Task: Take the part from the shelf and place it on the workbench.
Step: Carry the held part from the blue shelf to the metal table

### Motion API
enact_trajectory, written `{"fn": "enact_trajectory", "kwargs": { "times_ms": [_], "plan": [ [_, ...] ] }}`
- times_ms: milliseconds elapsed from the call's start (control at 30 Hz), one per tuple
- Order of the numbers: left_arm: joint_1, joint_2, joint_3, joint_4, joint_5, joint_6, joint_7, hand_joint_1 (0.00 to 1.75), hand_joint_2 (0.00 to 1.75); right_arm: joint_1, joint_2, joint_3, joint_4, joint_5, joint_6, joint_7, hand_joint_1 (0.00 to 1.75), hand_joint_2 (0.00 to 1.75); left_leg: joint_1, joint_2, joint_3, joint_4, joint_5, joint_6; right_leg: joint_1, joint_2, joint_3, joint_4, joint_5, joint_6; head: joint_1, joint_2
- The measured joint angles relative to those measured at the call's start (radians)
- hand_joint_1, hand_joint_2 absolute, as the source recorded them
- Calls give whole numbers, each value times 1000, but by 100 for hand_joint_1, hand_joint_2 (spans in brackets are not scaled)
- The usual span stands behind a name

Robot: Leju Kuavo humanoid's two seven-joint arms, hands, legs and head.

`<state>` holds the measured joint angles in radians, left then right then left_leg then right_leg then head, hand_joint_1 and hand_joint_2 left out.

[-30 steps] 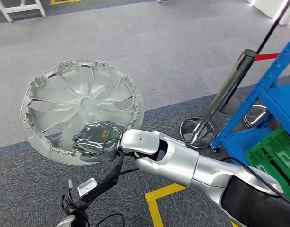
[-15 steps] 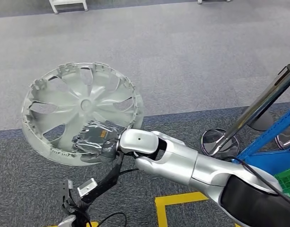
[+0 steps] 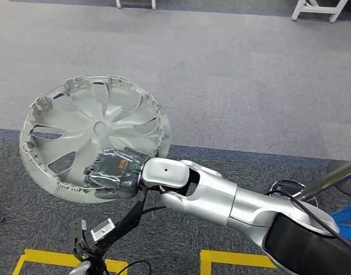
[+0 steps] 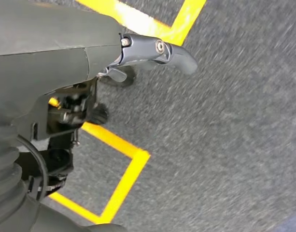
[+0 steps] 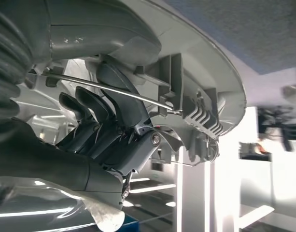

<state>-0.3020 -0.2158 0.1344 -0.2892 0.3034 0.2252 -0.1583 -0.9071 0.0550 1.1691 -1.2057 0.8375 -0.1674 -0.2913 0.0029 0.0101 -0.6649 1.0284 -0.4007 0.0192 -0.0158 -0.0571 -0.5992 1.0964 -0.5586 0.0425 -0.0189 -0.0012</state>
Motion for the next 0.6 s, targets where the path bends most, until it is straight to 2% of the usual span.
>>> {"fn": "enact_trajectory", "kwargs": {
  "times_ms": [33,67,100,133,167,200,233,267,300,333,367,400,433,500,533,567,600],
  "plan": [
    [-1,0,-2,0,0,2,6,0,175,0,0,0,0,-1,0,-1,175,175,0,-12,1,0,-1,4,0,29,-35,65,-26,-1,3,0],
    [-1,-1,-3,0,1,4,11,0,175,2,0,1,0,-2,0,-2,175,175,-1,-24,2,0,-2,8,1,46,-79,138,-49,-2,5,0],
    [1,-1,-4,0,1,6,15,0,175,3,0,2,1,-2,1,-2,175,175,-2,-38,2,0,-3,10,2,53,-120,198,-62,-4,7,0],
    [4,-1,-5,0,2,7,17,0,175,4,0,4,1,-2,1,-3,175,175,-3,-53,3,1,-4,11,4,56,-147,226,-55,-6,7,0],
    [6,-1,-5,0,2,9,18,0,175,5,0,6,1,-2,1,-4,175,175,-4,-68,5,1,-5,12,5,59,-155,214,-28,-10,7,0],
    [7,-1,-6,0,2,9,20,0,175,5,0,8,1,-3,1,-5,175,175,-4,-84,7,1,-6,12,5,65,-143,165,14,-15,7,0],
    [7,-1,-7,0,2,10,24,0,175,5,0,9,1,-4,1,-5,175,175,-4,-99,9,1,-7,11,5,82,-118,94,60,-19,7,0],
    [7,-1,-9,0,2,10,28,0,175,5,0,9,1,-5,1,-5,175,175,-4,-114,8,3,-8,8,2,110,-89,26,93,-25,6,0],
    [11,0,-12,0,-2,7,32,0,175,5,0,9,1,-4,1,-1,175,175,-2,-127,5,4,-9,4,0,134,-65,-25,110,-26,6,0],
    [26,10,-19,1,-16,-6,29,0,175,8,-9,8,-1,1,-2,10,175,175,2,-138,2,3,-9,-2,0,152,-50,-53,114,-28,6,0],
    [54,26,-31,5,-39,-35,13,0,175,16,-26,4,-6,9,-10,23,175,175,5,-150,1,2,-9,-9,1,157,-40,-63,108,-29,5,0],
    [94,48,-45,14,-65,-74,-15,0,175,28,-52,-4,-14,18,-24,32,175,175,8,-160,4,-1,-10,-16,2,147,-32,-70,106,-30,6,0],
    [142,74,-61,26,-88,-116,-52,0,175,44,-83,-17,-25,26,-41,35,175,175,7,-153,8,0,-14,-22,2,136,-21,-77,106,-33,6,0],
    [232,122,-84,53,-108,-175,-114,0,175,73,-146,-55,-39,40,-68,23,175,175,3,-96,-6,43,-45,-30,1,109,0,-91,104,-40,4,0],
    [265,143,-92,62,-113,-187,-127,0,175,85,-173,-75,-41,51,-74,20,175,175,2,-58,-31,94,-73,-33,1,94,5,-95,103,-43,2,0],
    [286,159,-99,68,-117,-192,-131,0,175,97,-196,-92,-44,63,-74,20,175,175,3,-35,-66,158,-104,-37,1,77,7,-95,100,-45,2,0],
    [296,171,-107,74,-122,-194,-128,0,175,112,-212,-106,-48,75,-73,22,175,175,7,-25,-99,220,-127,-42,1,57,8,-95,97,-46,2,0]
  ]
}}
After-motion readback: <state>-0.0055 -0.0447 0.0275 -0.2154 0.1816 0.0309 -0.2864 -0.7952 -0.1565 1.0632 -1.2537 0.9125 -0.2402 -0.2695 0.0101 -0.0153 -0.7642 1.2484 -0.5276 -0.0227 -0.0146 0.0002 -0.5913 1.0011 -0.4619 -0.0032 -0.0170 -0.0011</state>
